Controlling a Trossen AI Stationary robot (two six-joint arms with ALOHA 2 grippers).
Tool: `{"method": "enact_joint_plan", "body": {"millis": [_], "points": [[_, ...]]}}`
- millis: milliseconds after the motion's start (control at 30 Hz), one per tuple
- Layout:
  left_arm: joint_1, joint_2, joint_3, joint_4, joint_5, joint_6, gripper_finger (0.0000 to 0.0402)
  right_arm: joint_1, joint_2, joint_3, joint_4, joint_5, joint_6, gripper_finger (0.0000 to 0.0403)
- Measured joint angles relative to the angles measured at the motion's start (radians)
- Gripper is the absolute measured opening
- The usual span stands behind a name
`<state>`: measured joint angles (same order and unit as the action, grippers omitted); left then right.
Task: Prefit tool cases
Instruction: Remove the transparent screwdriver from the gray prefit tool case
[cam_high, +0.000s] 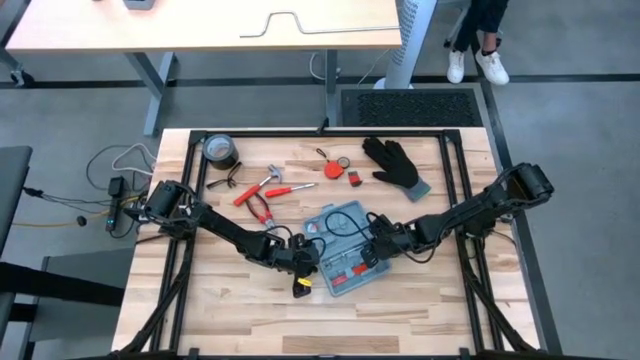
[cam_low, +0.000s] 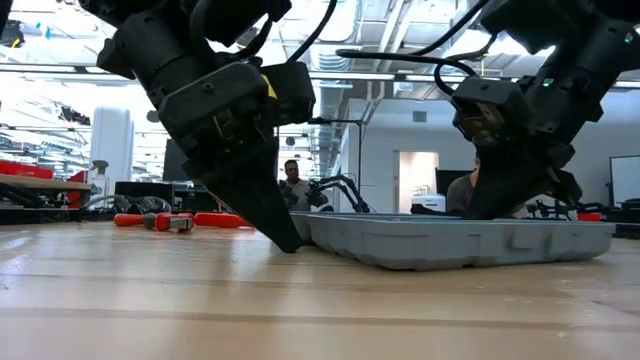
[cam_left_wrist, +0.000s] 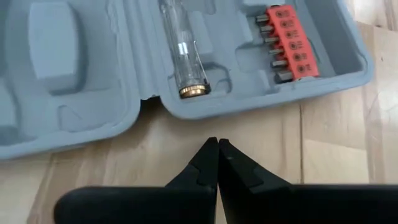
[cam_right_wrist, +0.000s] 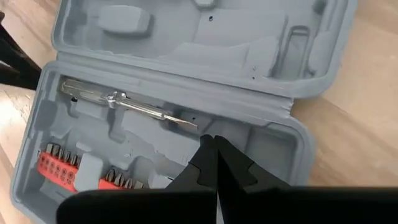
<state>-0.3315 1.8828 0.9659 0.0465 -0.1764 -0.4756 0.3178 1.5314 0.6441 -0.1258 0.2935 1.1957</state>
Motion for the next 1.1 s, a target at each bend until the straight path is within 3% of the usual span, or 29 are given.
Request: {"method": "enact_joint_plan", "body": {"millis": [767, 1100], "points": [[0.017, 0.000, -0.001, -0.004, -0.002, 0.066, 0.0000, -0.080, -0.028, 0.005, 0.034, -0.012, -0.106, 0.0000], [0.063, 0.000, -0.001, -0.005, 0.003, 0.092, 0.0000, -0.116, 0.038, 0.007, 0.071, -0.094, -0.153, 0.0000]]}}
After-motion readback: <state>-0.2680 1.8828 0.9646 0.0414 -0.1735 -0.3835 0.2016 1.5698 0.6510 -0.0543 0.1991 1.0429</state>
